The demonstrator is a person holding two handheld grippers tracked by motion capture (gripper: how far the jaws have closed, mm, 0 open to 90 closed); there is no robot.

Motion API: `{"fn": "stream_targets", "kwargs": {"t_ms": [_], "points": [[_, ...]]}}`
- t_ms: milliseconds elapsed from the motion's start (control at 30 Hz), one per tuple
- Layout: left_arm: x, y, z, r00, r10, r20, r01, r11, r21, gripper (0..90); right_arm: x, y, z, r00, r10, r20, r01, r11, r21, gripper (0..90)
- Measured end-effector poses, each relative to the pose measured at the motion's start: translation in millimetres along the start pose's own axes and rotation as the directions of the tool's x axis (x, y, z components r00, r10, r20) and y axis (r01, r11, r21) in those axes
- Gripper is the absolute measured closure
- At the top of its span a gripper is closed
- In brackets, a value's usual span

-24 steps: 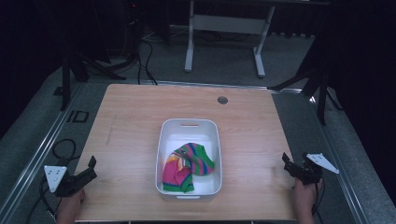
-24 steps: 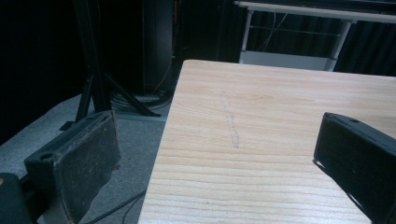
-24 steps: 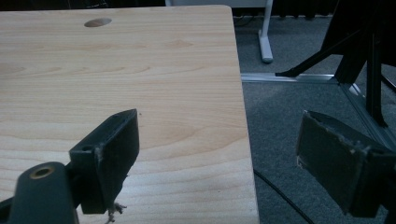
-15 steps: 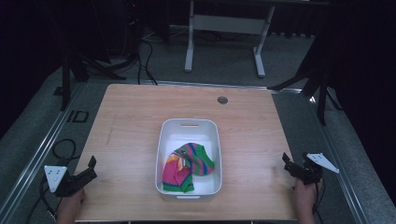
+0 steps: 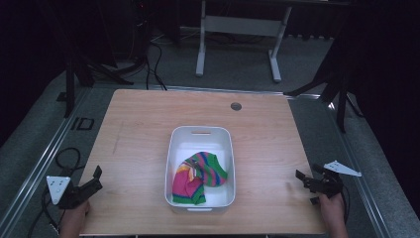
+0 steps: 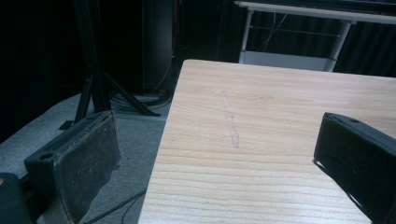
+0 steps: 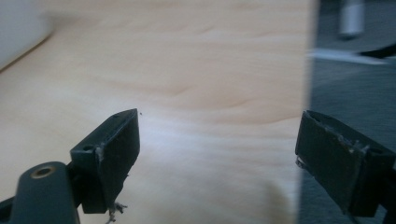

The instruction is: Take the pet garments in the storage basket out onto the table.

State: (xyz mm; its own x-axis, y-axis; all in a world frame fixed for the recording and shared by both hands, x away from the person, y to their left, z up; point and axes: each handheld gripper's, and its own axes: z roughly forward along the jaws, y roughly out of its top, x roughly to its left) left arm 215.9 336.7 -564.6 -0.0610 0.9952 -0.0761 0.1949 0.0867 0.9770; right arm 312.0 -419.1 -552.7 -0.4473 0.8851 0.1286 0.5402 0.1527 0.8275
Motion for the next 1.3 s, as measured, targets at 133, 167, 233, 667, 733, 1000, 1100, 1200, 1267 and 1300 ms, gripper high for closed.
{"fn": "stream_targets", "kwargs": {"t_ms": [133,167,233,667,733,1000,1100,1200,1267,1300], "points": [[-0.1,0.0,0.2,1.0,-0.001,-0.001,0.001,1.0,0.0,0.9,3.0,1.3,4.5,0.9933,-0.064,-0.096,0.072,0.994,0.081,13.5],[-0.2,0.0,0.1,1.0,-0.001,-0.002,0.001,1.0,0.0,0.9,4.4,2.3,5.5,0.9904,-0.076,-0.116,0.087,0.991,0.097,13.5],[-0.1,0.0,0.1,1.0,-0.001,-0.001,0.001,1.0,0.001,0.9,7.7,4.7,6.7,0.9837,-0.096,-0.152,0.114,0.987,0.116,13.3],[0.8,0.0,-0.7,0.9999,0.0,0.011,0.0,1.0,0.0,0.9,41.8,33.5,10.2,0.9148,-0.132,-0.382,0.205,0.966,0.159,12.6],[1.1,0.1,-0.8,0.9998,-0.001,0.018,0.001,1.0,0.0,0.9,46.1,39.1,10.4,0.9094,-0.154,-0.386,0.228,0.961,0.154,12.6],[0.3,-0.1,-0.2,0.9999,-0.003,0.016,0.003,1.0,0.003,0.9,64.5,58.5,13.4,0.8913,-0.199,-0.407,0.282,0.947,0.154,14.7],[0.4,-0.1,0.3,0.9998,-0.004,0.018,0.004,1.0,0.006,0.9,73.0,67.1,15.4,0.8791,-0.228,-0.418,0.311,0.94,0.141,14.7],[0.8,0.0,0.6,0.9998,-0.004,0.019,0.004,0.9999,0.01,0.9,83.3,77.1,17.3,0.8591,-0.263,-0.439,0.35,0.928,0.129,14.6],[1.0,0.0,0.7,0.9998,-0.005,0.021,0.005,0.9999,0.011,0.9,91.5,84.7,18.2,0.8435,-0.292,-0.451,0.379,0.918,0.116,14.6],[0.9,0.0,0.9,0.9998,-0.004,0.02,0.004,0.9999,0.013,0.9,96.0,88.5,18.6,0.8351,-0.306,-0.457,0.394,0.913,0.109,14.6]]}}
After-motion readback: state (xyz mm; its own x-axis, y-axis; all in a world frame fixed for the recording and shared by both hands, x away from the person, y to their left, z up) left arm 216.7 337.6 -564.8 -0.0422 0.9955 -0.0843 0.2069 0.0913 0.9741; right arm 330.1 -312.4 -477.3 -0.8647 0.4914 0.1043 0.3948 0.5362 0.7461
